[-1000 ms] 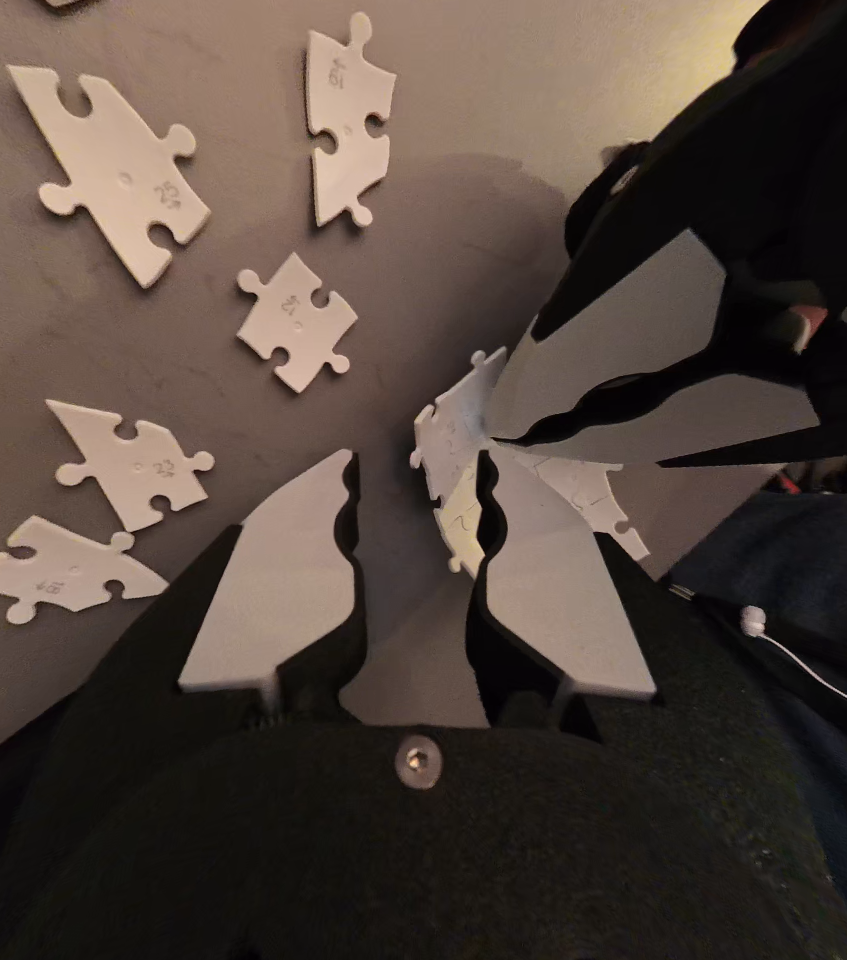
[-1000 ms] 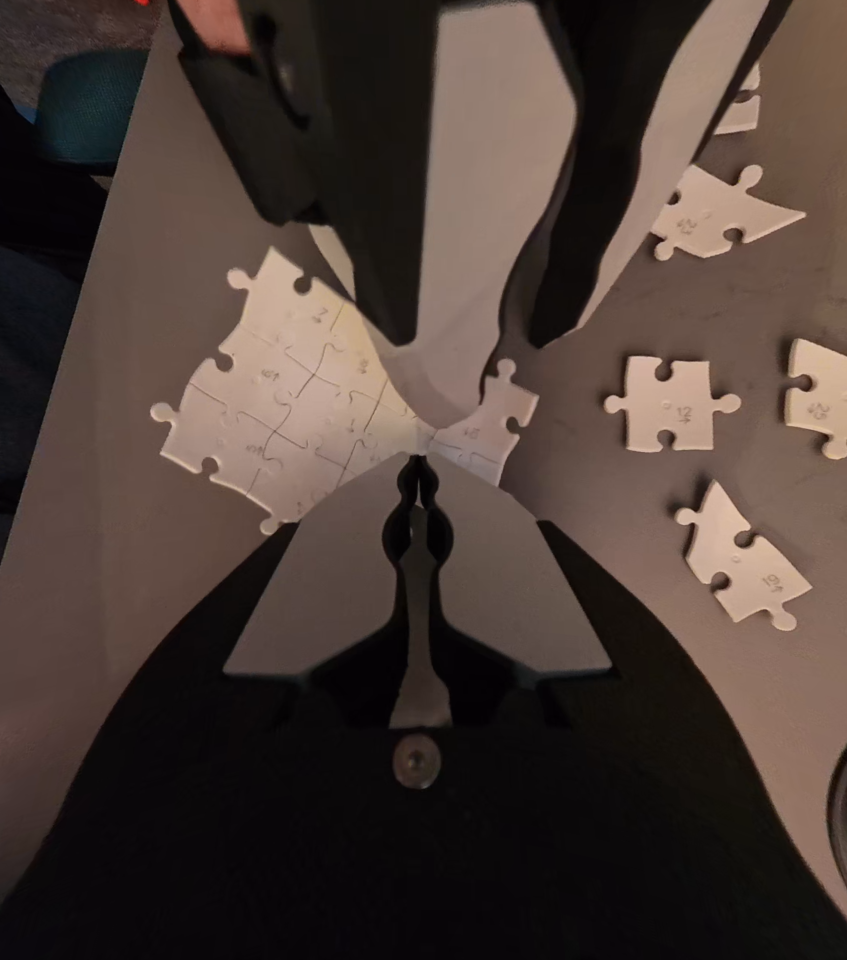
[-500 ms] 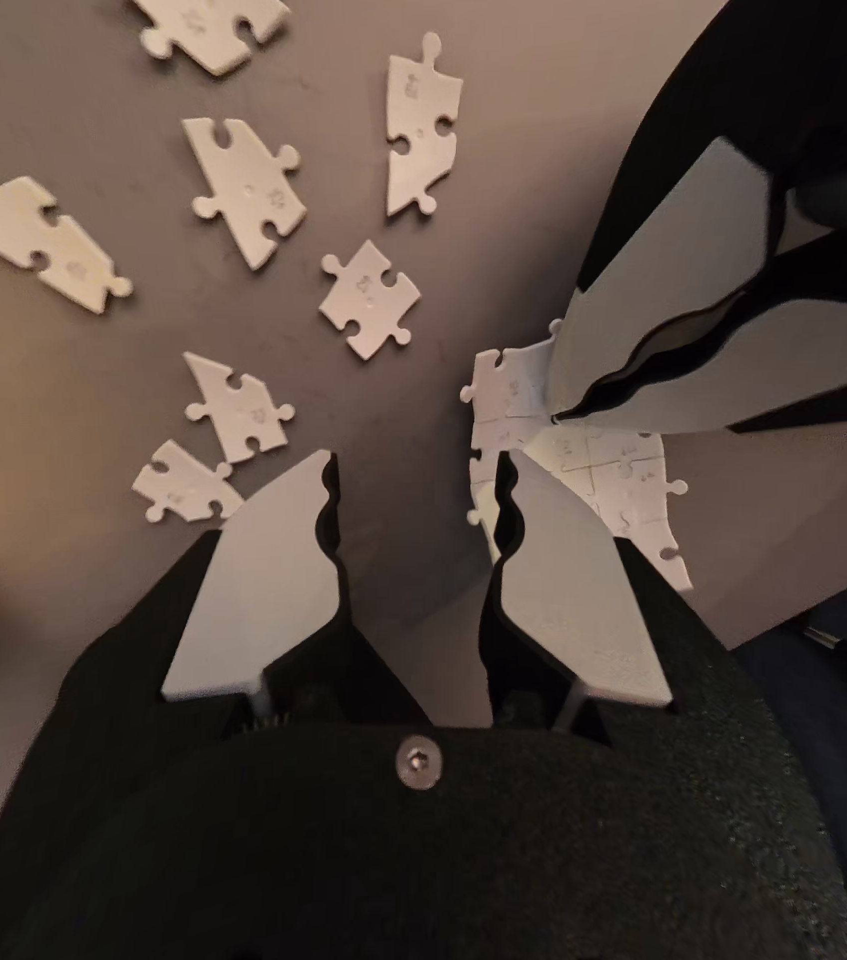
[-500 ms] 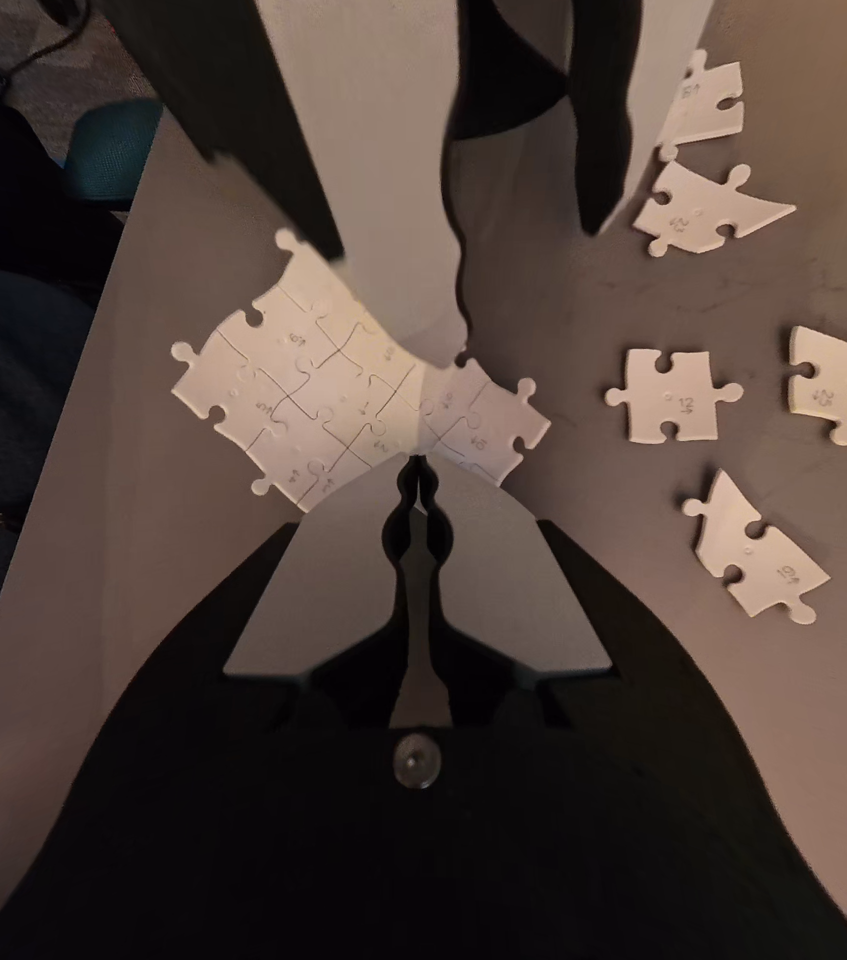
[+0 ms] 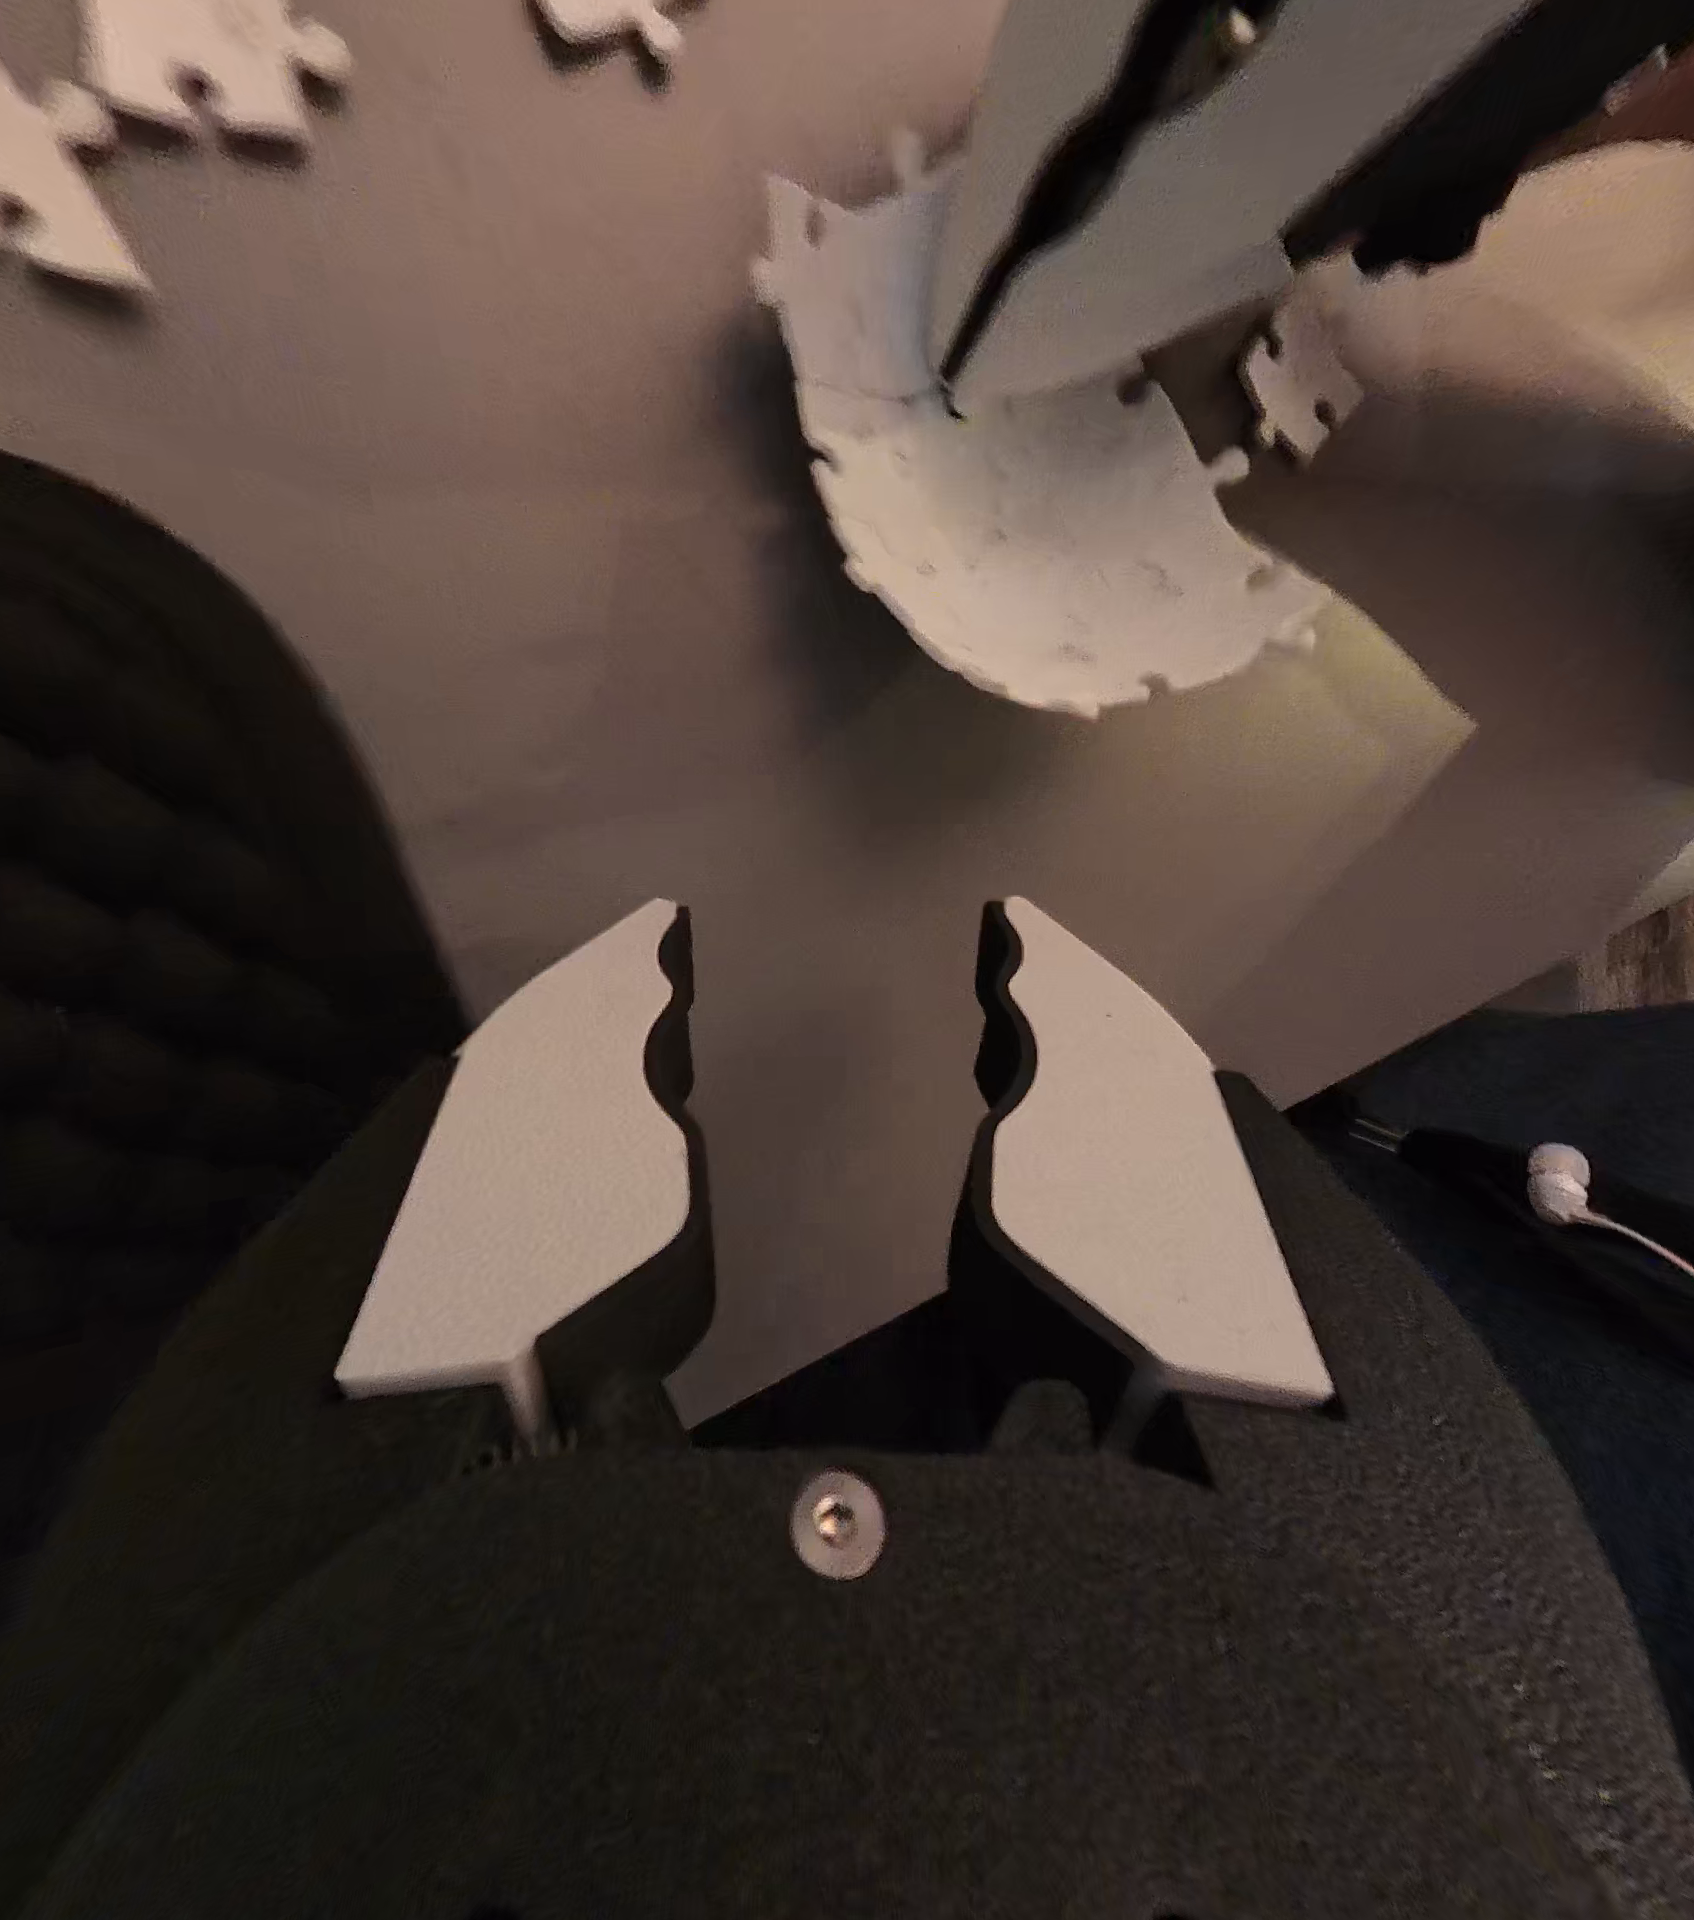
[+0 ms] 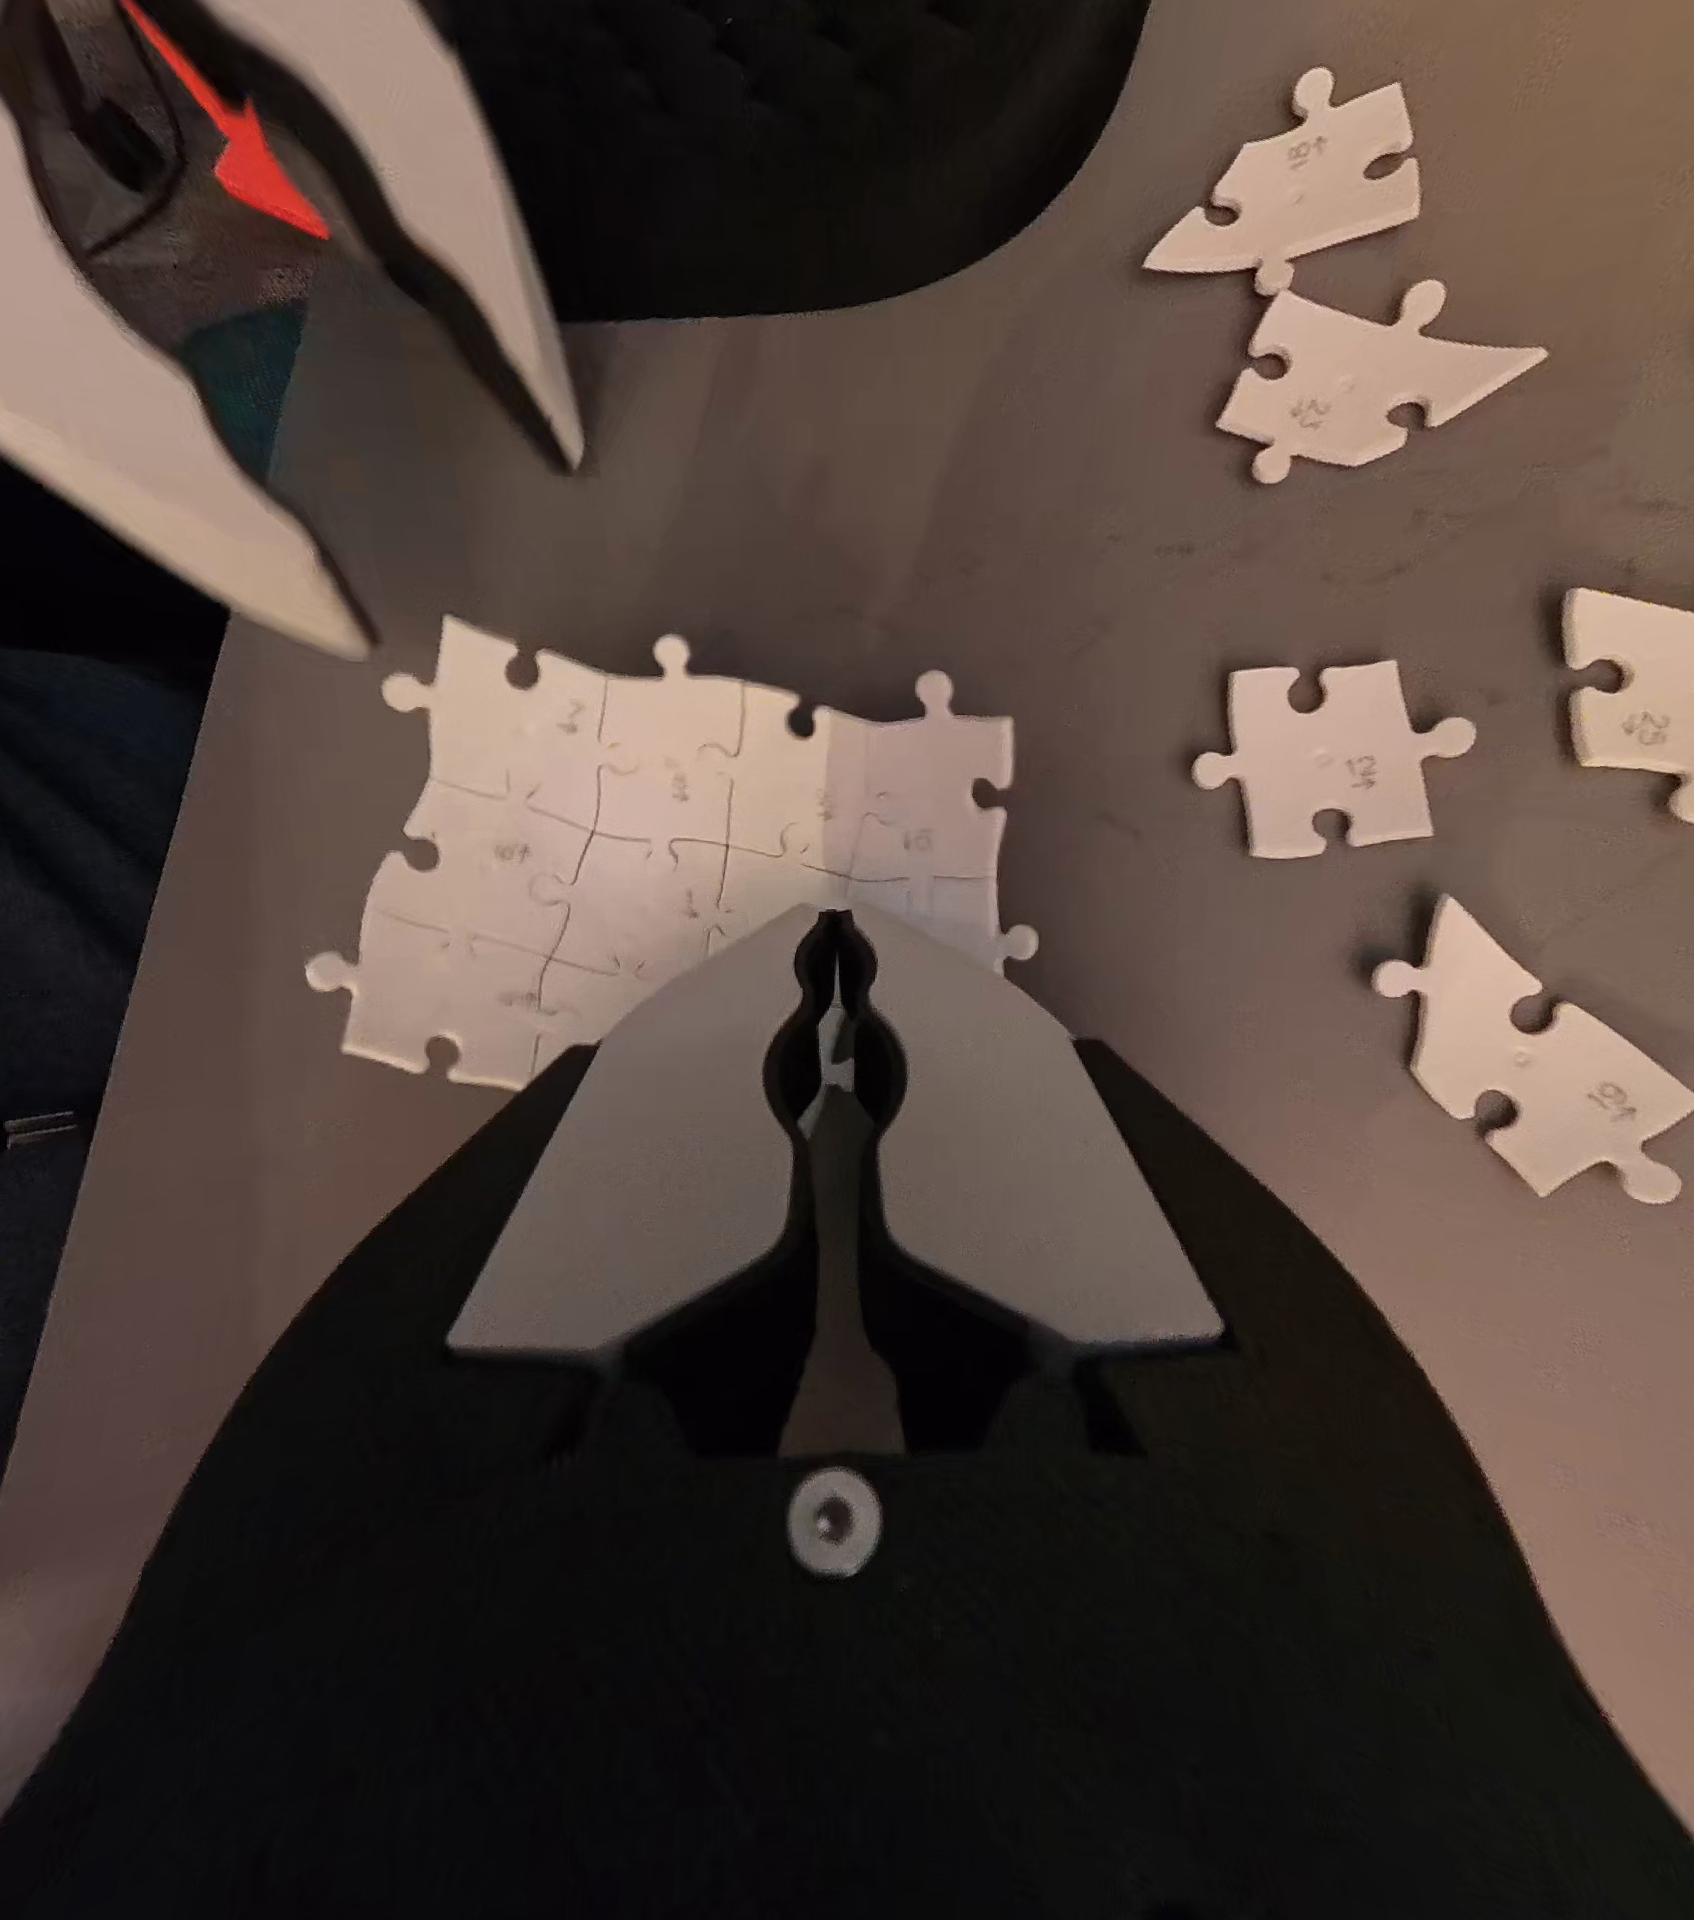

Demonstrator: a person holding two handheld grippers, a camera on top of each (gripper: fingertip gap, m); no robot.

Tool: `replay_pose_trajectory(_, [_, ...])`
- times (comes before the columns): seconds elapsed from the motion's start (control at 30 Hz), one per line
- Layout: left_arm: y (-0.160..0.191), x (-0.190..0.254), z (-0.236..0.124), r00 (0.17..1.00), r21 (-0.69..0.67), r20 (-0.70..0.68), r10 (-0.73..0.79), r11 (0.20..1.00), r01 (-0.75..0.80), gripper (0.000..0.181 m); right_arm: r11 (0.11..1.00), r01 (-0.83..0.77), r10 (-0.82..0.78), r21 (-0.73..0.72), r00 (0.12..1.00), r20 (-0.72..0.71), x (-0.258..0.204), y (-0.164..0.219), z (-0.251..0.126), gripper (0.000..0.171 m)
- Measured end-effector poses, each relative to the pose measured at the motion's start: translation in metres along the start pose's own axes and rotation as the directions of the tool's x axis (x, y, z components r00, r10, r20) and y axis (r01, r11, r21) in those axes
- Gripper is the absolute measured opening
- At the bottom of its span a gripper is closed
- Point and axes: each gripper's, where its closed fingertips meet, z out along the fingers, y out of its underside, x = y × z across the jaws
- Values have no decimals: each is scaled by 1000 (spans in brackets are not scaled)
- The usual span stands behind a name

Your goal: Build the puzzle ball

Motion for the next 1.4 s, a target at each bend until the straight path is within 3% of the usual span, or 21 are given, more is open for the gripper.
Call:
replay_pose_trajectory(0.17, [0,33,22,996,33,-71,58,998,-56,57,1000,-26,26,-8,1000,-12,0,1,0,2])
replay_pose_trajectory(0.53, [-28,26,32,998,136,-30,55,990,-50,55,998,-58,58,-1,998,-7,0,3,-3,2])
replay_pose_trajectory(0.9, [-35,28,33,993,156,-27,118,981,-112,56,998,-70,70,2,997,34,1,5,-5,2])
replay_pose_trajectory(1.4, [-36,33,37,984,159,-40,174,973,-165,52,1000,-25,25,8,999,-24,2,6,-3,2])
